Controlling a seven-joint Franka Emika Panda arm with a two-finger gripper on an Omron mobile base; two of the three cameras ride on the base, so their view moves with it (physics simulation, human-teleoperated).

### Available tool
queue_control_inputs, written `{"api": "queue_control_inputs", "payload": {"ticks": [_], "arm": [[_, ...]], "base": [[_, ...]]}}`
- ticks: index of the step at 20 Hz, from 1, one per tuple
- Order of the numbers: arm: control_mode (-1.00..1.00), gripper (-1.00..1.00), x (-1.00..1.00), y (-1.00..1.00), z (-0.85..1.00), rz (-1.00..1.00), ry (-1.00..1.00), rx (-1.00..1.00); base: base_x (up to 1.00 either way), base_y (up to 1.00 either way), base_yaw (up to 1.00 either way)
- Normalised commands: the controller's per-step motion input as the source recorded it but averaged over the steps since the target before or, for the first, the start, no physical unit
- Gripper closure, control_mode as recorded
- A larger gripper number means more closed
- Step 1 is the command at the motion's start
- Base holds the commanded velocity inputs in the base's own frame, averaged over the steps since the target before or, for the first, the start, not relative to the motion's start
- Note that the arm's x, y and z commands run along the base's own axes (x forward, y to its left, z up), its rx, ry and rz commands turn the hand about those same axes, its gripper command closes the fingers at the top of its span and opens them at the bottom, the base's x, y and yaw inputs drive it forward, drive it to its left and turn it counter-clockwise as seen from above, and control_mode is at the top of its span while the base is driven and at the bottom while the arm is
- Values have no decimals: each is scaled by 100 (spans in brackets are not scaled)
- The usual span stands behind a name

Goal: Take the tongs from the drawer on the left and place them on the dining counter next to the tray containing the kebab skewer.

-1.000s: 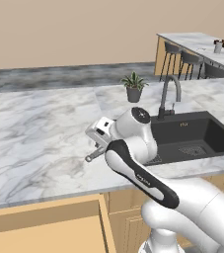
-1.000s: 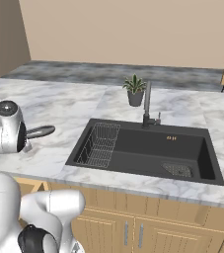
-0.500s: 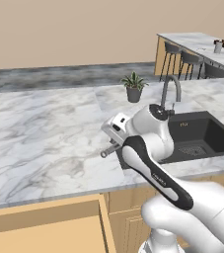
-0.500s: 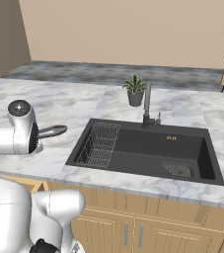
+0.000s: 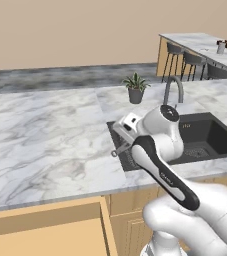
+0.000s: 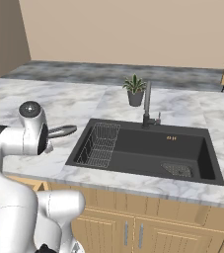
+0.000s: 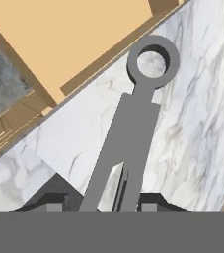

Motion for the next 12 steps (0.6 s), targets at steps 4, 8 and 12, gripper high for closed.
{"api": "queue_control_inputs", "payload": {"ticks": [4, 8, 12], "arm": [[-100, 100, 16, -32, 4, -26, 0, -5], [-100, 100, 21, -29, 6, -24, 0, -6], [-100, 100, 11, -36, 9, -12, -1, -4]], "base": [[0, 0, 0], [0, 0, 0], [0, 0, 0]]}}
